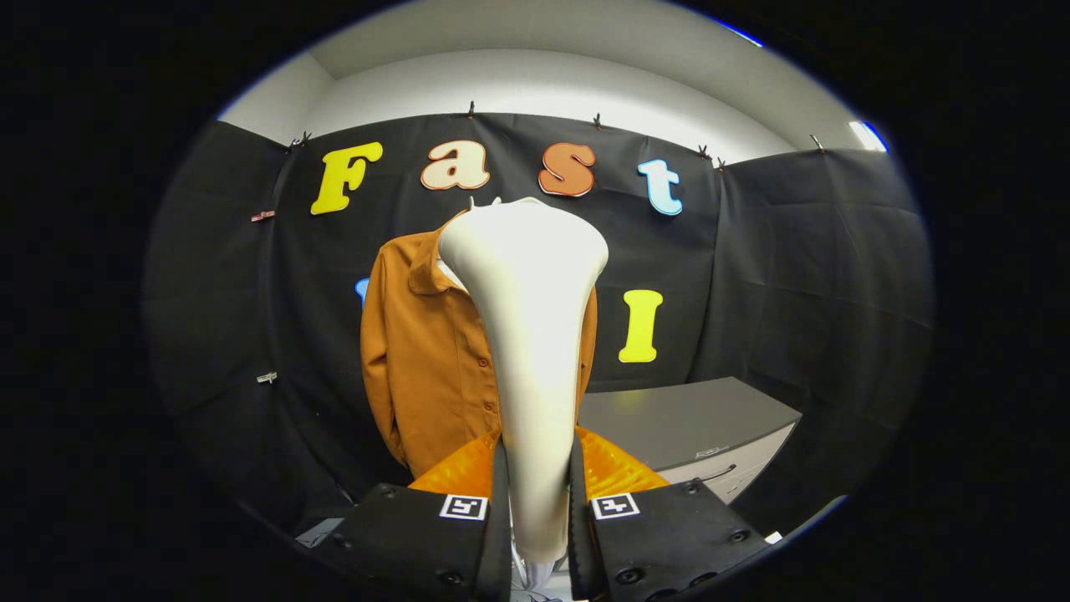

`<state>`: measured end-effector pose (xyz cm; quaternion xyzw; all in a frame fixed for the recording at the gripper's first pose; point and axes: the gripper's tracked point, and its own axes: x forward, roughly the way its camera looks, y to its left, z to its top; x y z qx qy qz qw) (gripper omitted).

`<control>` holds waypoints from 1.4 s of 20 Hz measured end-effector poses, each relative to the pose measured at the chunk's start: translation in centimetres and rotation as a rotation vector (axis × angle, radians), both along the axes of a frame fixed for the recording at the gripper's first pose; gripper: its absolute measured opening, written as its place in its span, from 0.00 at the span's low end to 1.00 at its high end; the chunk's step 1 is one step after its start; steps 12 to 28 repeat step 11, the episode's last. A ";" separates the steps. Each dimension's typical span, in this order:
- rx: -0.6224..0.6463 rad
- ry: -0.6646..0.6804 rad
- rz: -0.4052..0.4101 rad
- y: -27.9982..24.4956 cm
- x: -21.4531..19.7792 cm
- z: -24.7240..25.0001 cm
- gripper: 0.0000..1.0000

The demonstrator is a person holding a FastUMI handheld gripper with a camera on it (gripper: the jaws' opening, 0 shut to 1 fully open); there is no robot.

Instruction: Iron the clothes twice with a garment steamer, once on the left side and once on the right side.

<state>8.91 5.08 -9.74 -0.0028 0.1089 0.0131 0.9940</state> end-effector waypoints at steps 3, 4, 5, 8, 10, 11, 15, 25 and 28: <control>-0.001 -0.002 0.003 0.2 -0.2 0.1 0.31; 0.000 -0.003 0.005 0.3 -0.3 0.1 0.31; 0.003 -0.001 0.007 0.5 -0.4 0.1 0.30; 0.004 0.005 0.014 0.8 -0.7 -0.1 0.30; 0.003 0.007 0.015 0.9 -0.7 -0.2 0.31; 0.002 0.007 0.016 1.0 -0.7 -0.2 0.31; 0.002 0.007 0.016 1.0 -0.7 -0.2 0.31; 0.002 0.007 0.016 1.0 -0.7 -0.2 0.31; 0.002 0.007 0.016 1.0 -0.7 -0.2 0.31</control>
